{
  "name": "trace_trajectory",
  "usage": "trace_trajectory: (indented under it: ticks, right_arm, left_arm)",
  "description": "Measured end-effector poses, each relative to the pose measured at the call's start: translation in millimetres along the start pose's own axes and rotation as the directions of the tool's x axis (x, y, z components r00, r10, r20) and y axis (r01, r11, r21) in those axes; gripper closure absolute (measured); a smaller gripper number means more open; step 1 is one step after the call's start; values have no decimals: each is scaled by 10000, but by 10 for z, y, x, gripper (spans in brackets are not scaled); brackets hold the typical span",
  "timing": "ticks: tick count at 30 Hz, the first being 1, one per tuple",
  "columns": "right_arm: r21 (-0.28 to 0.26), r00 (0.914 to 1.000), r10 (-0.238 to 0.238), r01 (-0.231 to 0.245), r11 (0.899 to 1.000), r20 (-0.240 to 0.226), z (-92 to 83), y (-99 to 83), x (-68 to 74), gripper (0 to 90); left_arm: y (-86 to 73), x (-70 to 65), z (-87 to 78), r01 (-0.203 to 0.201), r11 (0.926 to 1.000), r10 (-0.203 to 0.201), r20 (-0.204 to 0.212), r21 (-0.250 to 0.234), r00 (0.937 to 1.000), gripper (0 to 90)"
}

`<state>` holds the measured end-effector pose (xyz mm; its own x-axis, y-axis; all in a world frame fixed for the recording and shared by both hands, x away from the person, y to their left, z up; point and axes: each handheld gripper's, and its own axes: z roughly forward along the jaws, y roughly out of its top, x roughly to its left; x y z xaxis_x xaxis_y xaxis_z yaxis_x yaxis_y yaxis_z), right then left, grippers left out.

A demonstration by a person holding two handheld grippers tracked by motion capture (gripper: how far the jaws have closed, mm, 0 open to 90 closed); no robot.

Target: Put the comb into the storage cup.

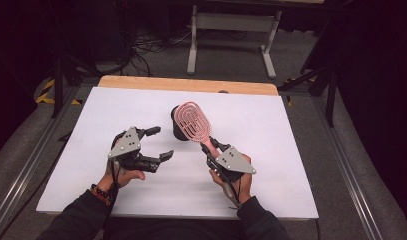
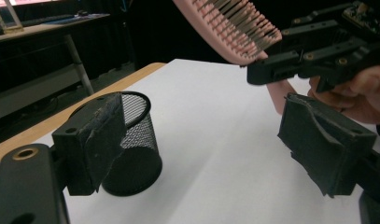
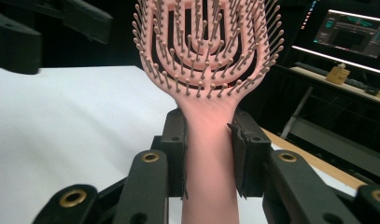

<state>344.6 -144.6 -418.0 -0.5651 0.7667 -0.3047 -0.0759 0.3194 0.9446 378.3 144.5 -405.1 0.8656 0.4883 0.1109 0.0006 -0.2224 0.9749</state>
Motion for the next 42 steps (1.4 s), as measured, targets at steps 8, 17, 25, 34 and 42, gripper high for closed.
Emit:
trace_trajectory:
  ticks: [8, 17, 25, 34, 42]
  right_arm:
    - [110, 9995, -279, 281, 9995, -169, 60, -27, 128, 690]
    - [174, 9966, -758, 764, 9969, -336, 125, -60, 287, 690]
    - [271, 9936, -1074, 1084, 9937, -358, 158, -93, 368, 690]
    - [478, 9910, -1294, 1310, 9902, -351, 191, -126, 419, 691]
    - [623, 9928, -1175, 1188, 9910, -236, 227, -153, 417, 690]
  left_arm:
    - [31, -42, 118, 279, 9987, -285, -145, -415, 9995, 185]
    - [56, -106, 170, 446, 9965, -468, -297, -704, 9985, 236]
    - [45, -87, 139, 904, 9909, -935, -270, -1000, 9952, 284]
    - [57, -78, 85, 1329, 9797, -1315, 197, -1502, 9911, 472]
    - [120, -151, 99, 1020, 9805, -973, 359, -1682, 9946, 595]
